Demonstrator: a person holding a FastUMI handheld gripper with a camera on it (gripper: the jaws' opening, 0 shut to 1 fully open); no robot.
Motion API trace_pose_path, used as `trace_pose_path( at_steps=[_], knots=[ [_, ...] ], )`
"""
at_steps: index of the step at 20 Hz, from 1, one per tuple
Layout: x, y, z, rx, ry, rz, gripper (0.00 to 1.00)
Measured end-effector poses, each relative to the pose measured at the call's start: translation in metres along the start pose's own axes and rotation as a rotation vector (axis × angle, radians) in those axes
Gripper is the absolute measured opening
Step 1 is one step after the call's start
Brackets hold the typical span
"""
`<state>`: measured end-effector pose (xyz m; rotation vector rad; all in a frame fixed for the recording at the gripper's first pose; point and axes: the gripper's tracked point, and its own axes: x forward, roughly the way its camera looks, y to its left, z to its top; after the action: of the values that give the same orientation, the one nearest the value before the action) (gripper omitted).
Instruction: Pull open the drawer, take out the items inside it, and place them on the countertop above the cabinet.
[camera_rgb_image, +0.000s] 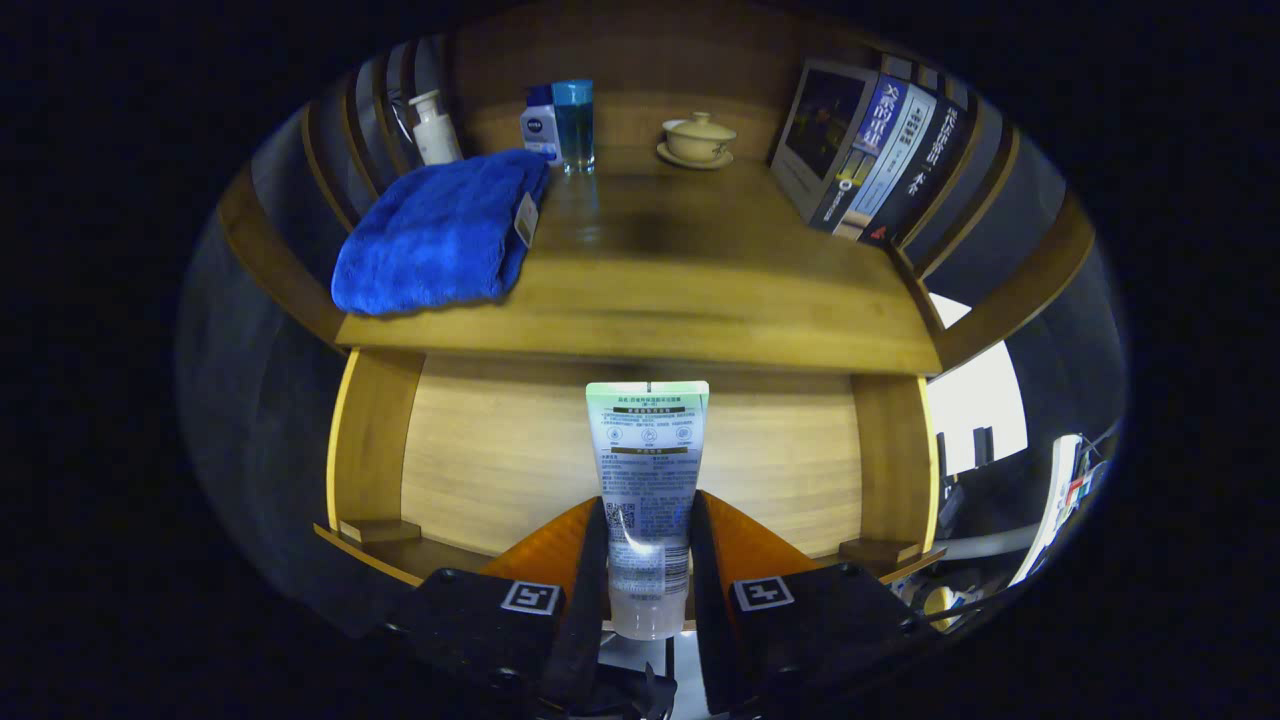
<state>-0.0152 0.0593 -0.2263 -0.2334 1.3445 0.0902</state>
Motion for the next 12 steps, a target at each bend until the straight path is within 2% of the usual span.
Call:
trace_pose_path(
  at_steps=[5,12],
  knots=[
    [0.000,-0.003,0.055,0.019,-0.041,-0.004,0.49],
    [0.050,-0.017,0.135,0.090,-0.090,-0.039,0.49]
  ],
)
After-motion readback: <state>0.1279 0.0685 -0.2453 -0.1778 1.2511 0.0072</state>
